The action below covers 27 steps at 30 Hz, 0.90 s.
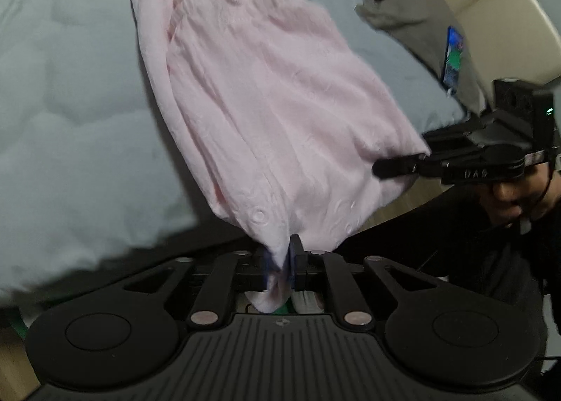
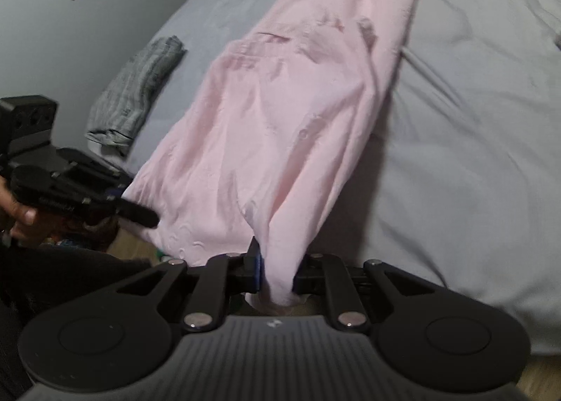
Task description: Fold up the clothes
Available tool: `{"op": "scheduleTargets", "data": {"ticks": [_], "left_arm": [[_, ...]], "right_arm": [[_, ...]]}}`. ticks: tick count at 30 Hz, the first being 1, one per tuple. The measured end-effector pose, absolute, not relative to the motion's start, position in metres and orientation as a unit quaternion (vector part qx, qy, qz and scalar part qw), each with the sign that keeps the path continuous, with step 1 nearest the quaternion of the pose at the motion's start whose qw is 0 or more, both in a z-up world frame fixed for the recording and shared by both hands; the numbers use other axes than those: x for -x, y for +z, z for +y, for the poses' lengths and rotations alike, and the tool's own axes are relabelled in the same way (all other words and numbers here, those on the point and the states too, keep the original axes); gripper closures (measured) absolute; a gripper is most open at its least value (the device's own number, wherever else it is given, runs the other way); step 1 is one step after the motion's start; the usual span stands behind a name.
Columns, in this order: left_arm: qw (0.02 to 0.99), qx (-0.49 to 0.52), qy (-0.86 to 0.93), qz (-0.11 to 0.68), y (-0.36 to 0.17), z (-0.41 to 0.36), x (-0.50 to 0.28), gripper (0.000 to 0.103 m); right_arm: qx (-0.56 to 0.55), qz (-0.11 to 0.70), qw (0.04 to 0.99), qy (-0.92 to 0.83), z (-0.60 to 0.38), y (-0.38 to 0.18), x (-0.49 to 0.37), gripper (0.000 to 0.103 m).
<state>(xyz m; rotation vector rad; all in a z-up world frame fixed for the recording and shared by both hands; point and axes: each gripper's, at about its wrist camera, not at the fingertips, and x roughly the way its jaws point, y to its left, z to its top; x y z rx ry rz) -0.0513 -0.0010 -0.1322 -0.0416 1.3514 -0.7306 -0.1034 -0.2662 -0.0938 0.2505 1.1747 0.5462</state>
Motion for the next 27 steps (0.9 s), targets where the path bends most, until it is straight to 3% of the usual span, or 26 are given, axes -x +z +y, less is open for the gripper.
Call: {"op": "scheduleTargets", "data": {"ticks": [1,4,6,9,11,13,19,23,27], "left_arm": [[0.717,0.009,-0.318,0.62,-0.136,-0.005,0.05,0.084],[0.71,-0.036,-0.275,0.648,-0.137,-0.011,0.042,0.079],[0.716,-0.05,-0.267,0.643,-0.122,-0.005,0.038,0.079],[0.74,-0.054,-0.255,0.62,-0.094,0.007,0.025,0.075],[0.762,-0.043,-0.248,0.597,-0.074,0.014,0.009,0.058],[0.788,-0.027,-0.244,0.565,-0.057,0.018,-0.013,0.051],[0.818,0.027,-0.2,0.539,-0.055,0.003,-0.106,0.051],[0.818,0.069,-0.166,0.546,-0.083,-0.013,-0.173,0.051],[0.822,0.068,-0.152,0.545,-0.105,-0.028,-0.232,0.051]], "right_arm": [[-0.117,0.546,0.793,0.243,-0.268,-0.096,0.104,0.085],[-0.109,0.551,0.797,0.221,-0.269,-0.098,0.103,0.058],[-0.088,0.556,0.797,0.219,-0.271,-0.09,0.102,0.049],[-0.083,0.544,0.81,0.203,-0.289,-0.069,0.095,0.047],[-0.087,0.533,0.821,0.184,-0.302,-0.058,0.079,0.047],[-0.092,0.522,0.831,0.17,-0.314,-0.047,0.06,0.047],[-0.086,0.49,0.854,0.153,-0.341,-0.034,-0.015,0.044],[-0.09,0.484,0.858,0.143,-0.345,-0.051,-0.069,0.044],[-0.077,0.483,0.86,0.148,-0.341,-0.076,-0.13,0.037]]}}
